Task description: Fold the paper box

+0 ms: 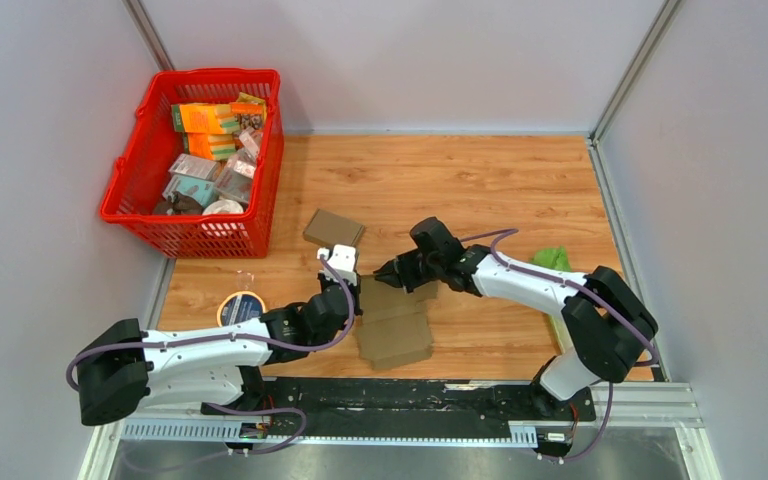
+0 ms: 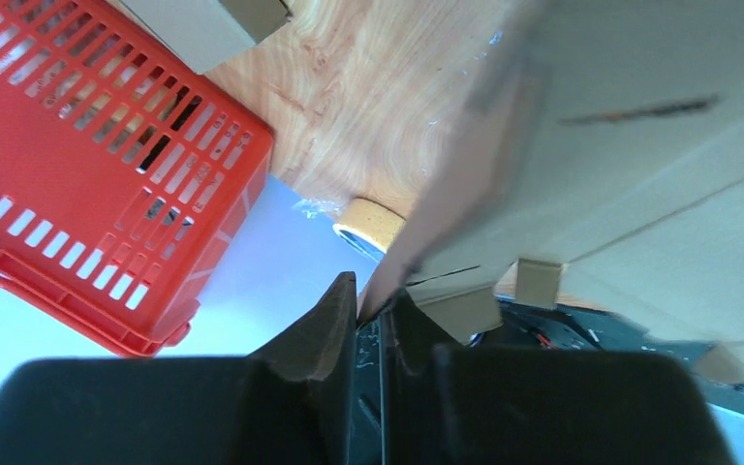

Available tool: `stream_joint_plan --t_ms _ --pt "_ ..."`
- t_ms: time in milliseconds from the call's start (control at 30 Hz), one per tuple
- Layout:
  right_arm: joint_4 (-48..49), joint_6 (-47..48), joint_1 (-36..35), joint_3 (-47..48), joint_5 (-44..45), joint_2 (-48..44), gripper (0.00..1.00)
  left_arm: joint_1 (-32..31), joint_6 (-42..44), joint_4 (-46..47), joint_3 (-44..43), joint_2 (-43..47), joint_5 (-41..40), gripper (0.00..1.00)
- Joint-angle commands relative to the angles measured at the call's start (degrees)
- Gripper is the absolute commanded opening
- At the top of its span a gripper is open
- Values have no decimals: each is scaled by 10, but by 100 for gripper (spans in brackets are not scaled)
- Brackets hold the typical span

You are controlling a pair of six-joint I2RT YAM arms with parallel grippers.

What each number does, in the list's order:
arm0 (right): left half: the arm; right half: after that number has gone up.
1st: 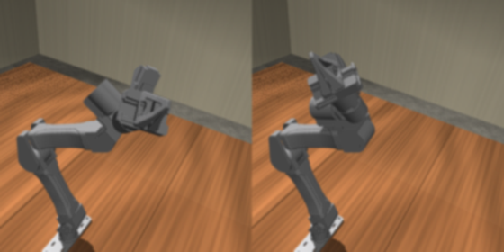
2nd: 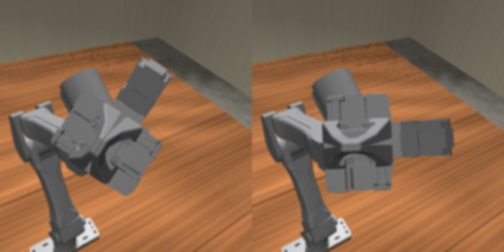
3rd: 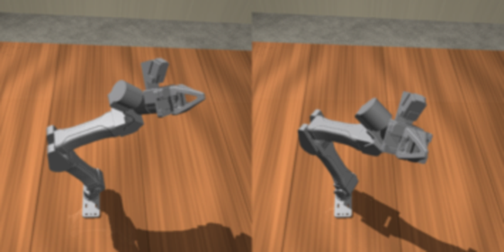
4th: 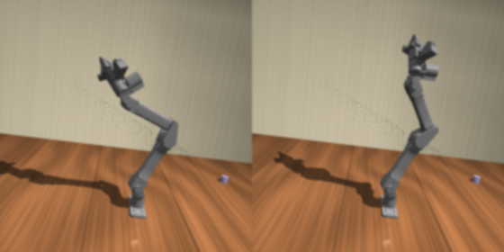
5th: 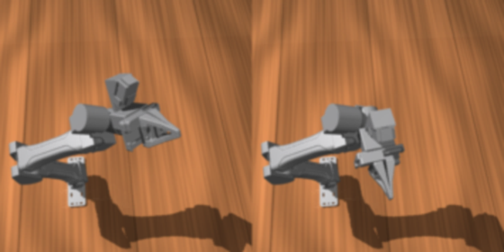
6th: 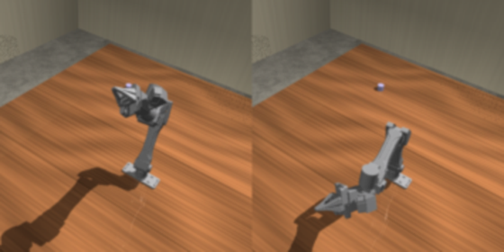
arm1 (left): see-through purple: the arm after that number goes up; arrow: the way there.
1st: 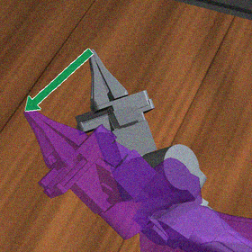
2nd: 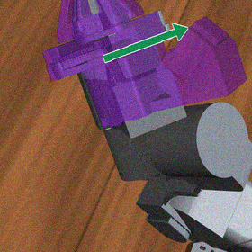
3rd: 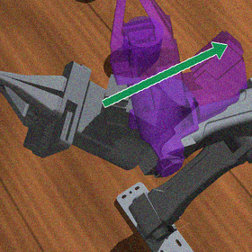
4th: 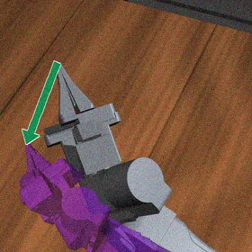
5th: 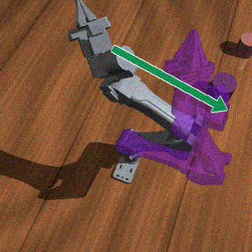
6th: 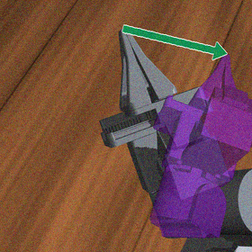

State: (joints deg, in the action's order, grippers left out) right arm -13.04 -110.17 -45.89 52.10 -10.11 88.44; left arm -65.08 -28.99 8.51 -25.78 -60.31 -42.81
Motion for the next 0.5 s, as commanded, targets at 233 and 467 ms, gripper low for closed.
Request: stream_joint_plan --t_ms 233,467 --pt "24 14 -3 -19 10 -3 0 -6 -14 49 10 5 27 2" --pt "220 94 -6 -122 44 -20 0 -6 -26 1 82 135 112 40"
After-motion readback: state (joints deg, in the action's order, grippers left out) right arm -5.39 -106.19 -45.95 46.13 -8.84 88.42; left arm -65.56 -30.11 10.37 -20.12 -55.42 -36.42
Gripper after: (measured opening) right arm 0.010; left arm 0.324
